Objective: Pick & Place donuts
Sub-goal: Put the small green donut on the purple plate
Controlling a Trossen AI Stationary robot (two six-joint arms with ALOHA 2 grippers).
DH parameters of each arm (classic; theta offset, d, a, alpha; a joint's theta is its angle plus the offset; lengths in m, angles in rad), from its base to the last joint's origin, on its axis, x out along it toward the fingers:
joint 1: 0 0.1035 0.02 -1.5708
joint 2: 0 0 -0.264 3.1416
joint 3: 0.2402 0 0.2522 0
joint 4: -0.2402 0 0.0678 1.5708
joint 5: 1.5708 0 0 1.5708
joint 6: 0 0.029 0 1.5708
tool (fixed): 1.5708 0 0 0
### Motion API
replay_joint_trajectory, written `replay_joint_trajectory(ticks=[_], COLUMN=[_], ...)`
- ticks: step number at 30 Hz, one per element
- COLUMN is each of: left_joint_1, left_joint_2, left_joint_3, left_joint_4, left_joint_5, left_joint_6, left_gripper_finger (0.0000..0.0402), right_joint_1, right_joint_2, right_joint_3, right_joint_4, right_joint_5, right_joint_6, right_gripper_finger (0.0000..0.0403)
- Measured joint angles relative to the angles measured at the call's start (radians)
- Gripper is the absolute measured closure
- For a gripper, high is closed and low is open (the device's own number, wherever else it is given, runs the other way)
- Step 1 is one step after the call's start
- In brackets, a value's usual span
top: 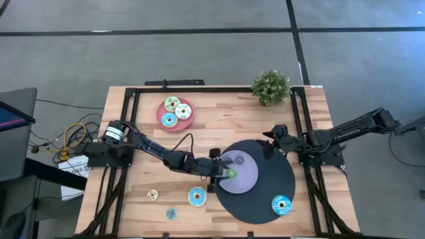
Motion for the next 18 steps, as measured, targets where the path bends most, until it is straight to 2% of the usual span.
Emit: replay_joint_trajectory(ticks=[6,8,12,14,18], left_joint_1=[0.041,0.041,0.034,0.030,0.030], left_joint_2=[0.065,0.127,0.230,0.256,0.290], left_joint_3=[0.086,0.160,0.310,0.372,0.470], left_joint_4=[-0.012,-0.008,-0.127,-0.257,-0.417], left_joint_5=[0.045,0.063,0.075,0.068,-0.002], left_joint_6=[-0.005,-0.004,-0.004,-0.004,-0.015], left_gripper_finger=[0.0237,0.0237,0.0237,0.0237,0.0237], right_joint_1=[0.000,-0.001,-0.001,-0.001,-0.001], right_joint_2=[0.000,0.000,0.000,0.000,0.000], right_joint_3=[0.000,0.000,0.000,0.000,0.000], right_joint_4=[0.009,0.011,0.018,0.019,0.022], right_joint_5=[0.003,0.003,0.004,0.004,0.004], right_joint_6=[0.001,-0.001,-0.002,-0.002,-0.002], right_gripper_finger=[0.0159,0.0159,0.0159,0.0159,0.0159])
